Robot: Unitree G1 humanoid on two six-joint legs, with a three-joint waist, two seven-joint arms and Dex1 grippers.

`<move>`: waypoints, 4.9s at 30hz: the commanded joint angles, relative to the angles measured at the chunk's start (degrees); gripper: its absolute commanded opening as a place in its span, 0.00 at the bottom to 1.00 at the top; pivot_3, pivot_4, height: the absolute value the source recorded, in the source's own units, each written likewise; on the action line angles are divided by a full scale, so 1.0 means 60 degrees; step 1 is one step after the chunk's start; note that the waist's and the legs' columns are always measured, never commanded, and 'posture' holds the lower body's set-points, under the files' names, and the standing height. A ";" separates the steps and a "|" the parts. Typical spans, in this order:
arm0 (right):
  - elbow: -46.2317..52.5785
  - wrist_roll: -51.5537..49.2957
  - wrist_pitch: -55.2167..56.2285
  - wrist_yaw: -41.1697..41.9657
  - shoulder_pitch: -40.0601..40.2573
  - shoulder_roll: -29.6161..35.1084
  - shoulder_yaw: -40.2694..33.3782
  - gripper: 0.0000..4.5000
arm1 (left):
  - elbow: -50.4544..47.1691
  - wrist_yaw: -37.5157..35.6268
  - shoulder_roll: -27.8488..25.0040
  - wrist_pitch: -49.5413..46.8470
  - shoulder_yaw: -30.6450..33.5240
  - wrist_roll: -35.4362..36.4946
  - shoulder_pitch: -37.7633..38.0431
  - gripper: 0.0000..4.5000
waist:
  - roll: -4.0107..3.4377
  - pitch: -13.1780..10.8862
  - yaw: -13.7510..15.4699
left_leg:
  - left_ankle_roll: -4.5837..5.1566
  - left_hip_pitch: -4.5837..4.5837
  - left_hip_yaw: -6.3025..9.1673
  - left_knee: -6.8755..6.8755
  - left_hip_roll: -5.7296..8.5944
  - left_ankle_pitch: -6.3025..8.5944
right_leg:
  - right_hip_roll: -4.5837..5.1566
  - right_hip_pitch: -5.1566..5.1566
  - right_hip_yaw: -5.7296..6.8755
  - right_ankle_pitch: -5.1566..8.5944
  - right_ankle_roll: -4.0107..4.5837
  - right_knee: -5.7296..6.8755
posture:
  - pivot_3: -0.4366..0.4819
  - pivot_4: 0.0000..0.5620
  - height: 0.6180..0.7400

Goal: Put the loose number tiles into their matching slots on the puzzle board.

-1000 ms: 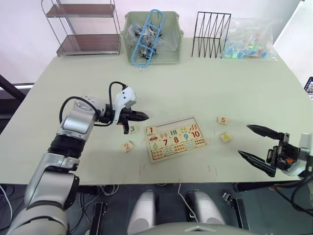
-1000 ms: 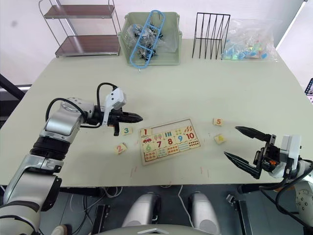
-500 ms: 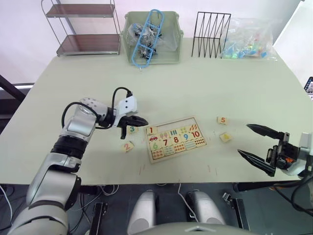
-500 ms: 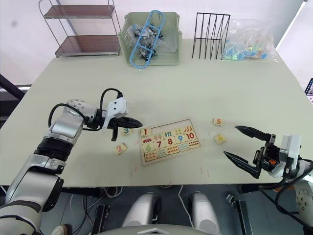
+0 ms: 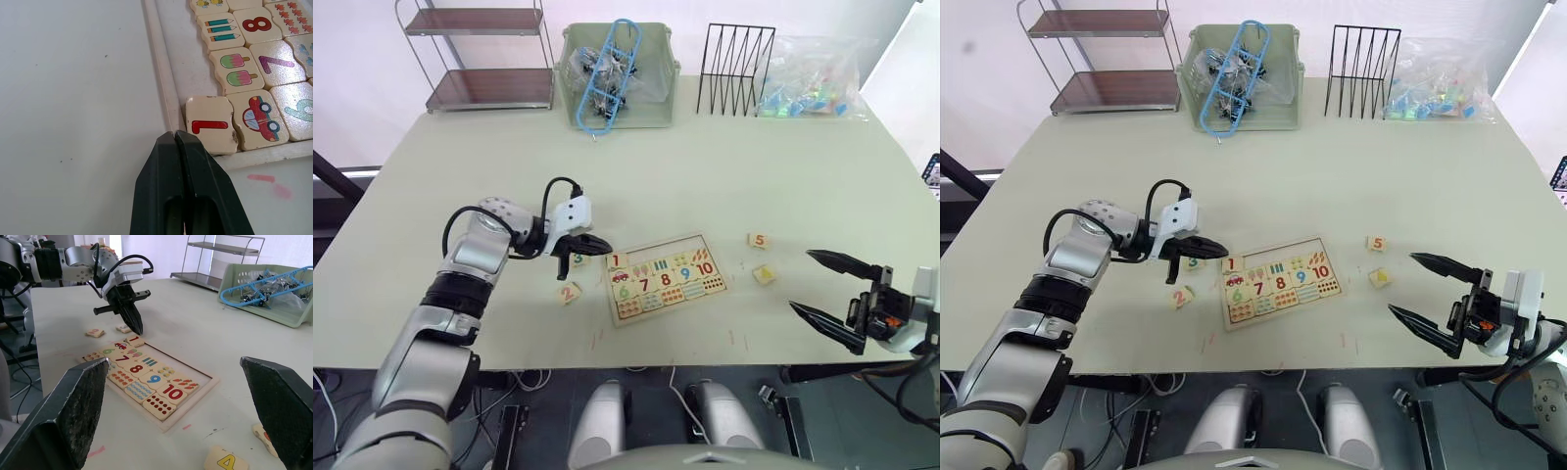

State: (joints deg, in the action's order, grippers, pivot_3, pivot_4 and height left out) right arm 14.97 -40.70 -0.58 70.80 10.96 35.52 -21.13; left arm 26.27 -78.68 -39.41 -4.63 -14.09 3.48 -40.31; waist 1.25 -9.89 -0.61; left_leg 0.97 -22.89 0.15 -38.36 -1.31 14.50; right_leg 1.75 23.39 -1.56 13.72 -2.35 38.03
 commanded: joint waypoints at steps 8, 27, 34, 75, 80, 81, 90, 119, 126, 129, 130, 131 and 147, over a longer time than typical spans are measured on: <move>0.0163 -0.0115 0.0159 -0.0009 0.0044 0.0003 -0.0233 1.00 | -0.0104 -0.0091 -0.0009 0.0092 0.0068 -0.0042 -0.0101 0.01 | 0.0000 0.0000 0.0000 | 0.0000 0.0000 0.0000 0.0000 0.0000 0.0000 | 0.0000 0.0000 0.0000 0.0000 0.0000 0.0000 | 0.48 0.27 1.00; 0.0075 -0.0078 0.0252 0.0018 0.0042 -0.0028 -0.0164 1.00 | -0.0141 -0.0278 -0.0013 0.0098 0.0052 -0.0124 0.0041 0.01 | 0.0000 0.0000 0.0000 | 0.0000 0.0000 -0.0001 0.0000 0.0000 0.0000 | 0.0000 0.0000 0.0000 0.0000 0.0000 0.0000 | 0.48 0.27 1.00; 0.0118 -0.0075 0.0238 -0.0021 0.0042 -0.0039 -0.0129 1.00 | -0.0186 -0.0346 -0.0016 0.0078 0.0051 -0.0118 0.0087 0.01 | 0.0000 0.0000 0.0001 | 0.0000 0.0000 -0.0001 0.0000 0.0000 0.0000 | 0.0000 0.0000 0.0000 0.0000 0.0000 0.0000 | 0.48 0.27 1.00; -0.1287 0.1147 -0.0030 -0.1457 -0.0326 0.0159 -0.0318 1.00 | -0.5253 0.3835 0.0016 -0.3530 0.5746 0.3863 0.4983 0.01 | -0.0004 0.0003 0.0013 | 0.0000 0.0012 0.0040 0.0000 -0.0019 0.0000 | 0.0024 -0.0001 -0.0003 0.0000 0.0000 0.0003 | 0.48 0.27 1.00; -0.1483 0.1466 0.0108 -0.1835 -0.0217 0.0068 -0.0369 1.00 | -0.6207 0.4233 0.0288 -0.3738 0.6616 0.4549 0.6512 0.01 | -0.0003 0.0003 -0.0020 | -0.0001 0.0016 0.0030 0.0004 -0.0032 0.0001 | 0.0029 0.0000 -0.0006 0.0000 0.0001 0.0003 | 0.48 0.27 1.00; -0.1495 0.1465 0.0106 -0.1896 -0.0174 0.0034 -0.0392 1.00 | -0.6325 0.4291 0.0319 -0.3656 0.6753 0.4588 0.6797 0.06 | -0.0004 0.0003 -0.0014 | -0.0001 0.0017 0.0027 0.0004 -0.0033 0.0000 | 0.0028 0.0001 -0.0007 0.0000 0.0001 0.0002 | 0.48 0.27 1.00; -0.0989 0.1390 -0.0533 -0.2514 0.0641 0.0067 -0.0514 1.00 | -0.7300 0.4105 0.0506 -0.3189 0.7406 0.5105 0.8999 0.91 | -0.0004 0.0005 0.0018 | 0.0000 0.0019 0.0017 0.0007 -0.0033 0.0001 | 0.0033 0.0000 -0.0012 0.0003 0.0004 -0.0007 | 0.48 0.27 1.00; -0.1573 0.1271 0.0751 -0.1425 0.1520 -0.0228 -0.0671 1.00 | -0.7663 0.4134 0.1232 -0.1156 0.6731 0.4514 1.1284 0.98 | 0.0000 0.0012 0.0001 | 0.0003 0.0024 -0.0004 0.0007 -0.0038 0.0004 | 0.0026 0.0001 -0.0024 0.0034 0.0030 -0.0014 | 0.48 0.27 1.00; -0.1421 0.1310 0.0763 -0.1536 0.1458 -0.0324 -0.0540 1.00 | -0.7522 0.4093 0.1282 -0.0875 0.6700 0.4479 1.1355 0.98 | 0.0000 0.0012 0.0001 | 0.0003 0.0024 -0.0004 0.0007 -0.0038 0.0004 | 0.0027 0.0001 -0.0024 0.0037 0.0026 -0.0015 | 0.48 0.27 1.00; -0.1394 0.1343 0.0798 -0.1550 0.1446 -0.0387 -0.0526 1.00 | -0.7505 0.4104 0.1304 -0.0788 0.6670 0.4483 1.1368 0.98 | 0.0000 0.0012 0.0003 | 0.0002 0.0023 -0.0004 0.0007 -0.0039 0.0004 | 0.0028 0.0001 -0.0024 0.0039 0.0024 -0.0016 | 0.48 0.27 1.00; -0.1390 0.1345 0.0795 -0.1549 0.1441 -0.0395 -0.0528 1.00 | -0.7499 0.4106 0.1305 -0.0769 0.6659 0.4484 1.1370 0.98 | 0.0000 0.0012 0.0003 | 0.0002 0.0023 -0.0004 0.0007 -0.0039 0.0004 | 0.0028 0.0001 -0.0024 0.0038 0.0025 -0.0016 | 0.48 0.27 1.00; -0.1386 0.1346 0.0799 -0.1553 0.1432 -0.0403 -0.0528 1.00 | -0.7493 0.4103 0.1305 -0.0746 0.6650 0.4484 1.1377 0.98 | 0.0000 0.0012 0.0003 | 0.0002 0.0023 -0.0003 0.0007 -0.0039 0.0004 | 0.0028 0.0001 -0.0024 0.0038 0.0025 -0.0016 | 0.48 0.27 1.00; -0.1394 0.1270 0.0817 -0.1455 0.1398 -0.0455 -0.0552 1.00 | -0.7095 0.3934 0.1197 -0.0271 0.6451 0.4345 1.1267 0.98 | 0.0000 0.0012 0.0002 | 0.0003 0.0023 -0.0004 0.0007 -0.0039 0.0004 | 0.0028 0.0002 -0.0024 0.0039 0.0024 -0.0016 | 0.48 0.27 1.00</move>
State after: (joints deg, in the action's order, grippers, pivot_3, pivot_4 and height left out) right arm 4.71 -32.01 3.17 61.96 19.26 32.81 -23.32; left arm -16.22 -54.83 -31.87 -7.43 24.20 29.43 27.24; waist 1.25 -9.82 -0.60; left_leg 0.98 -22.75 0.13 -38.32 -1.54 14.52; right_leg 1.92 23.40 -1.70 13.95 -2.21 37.94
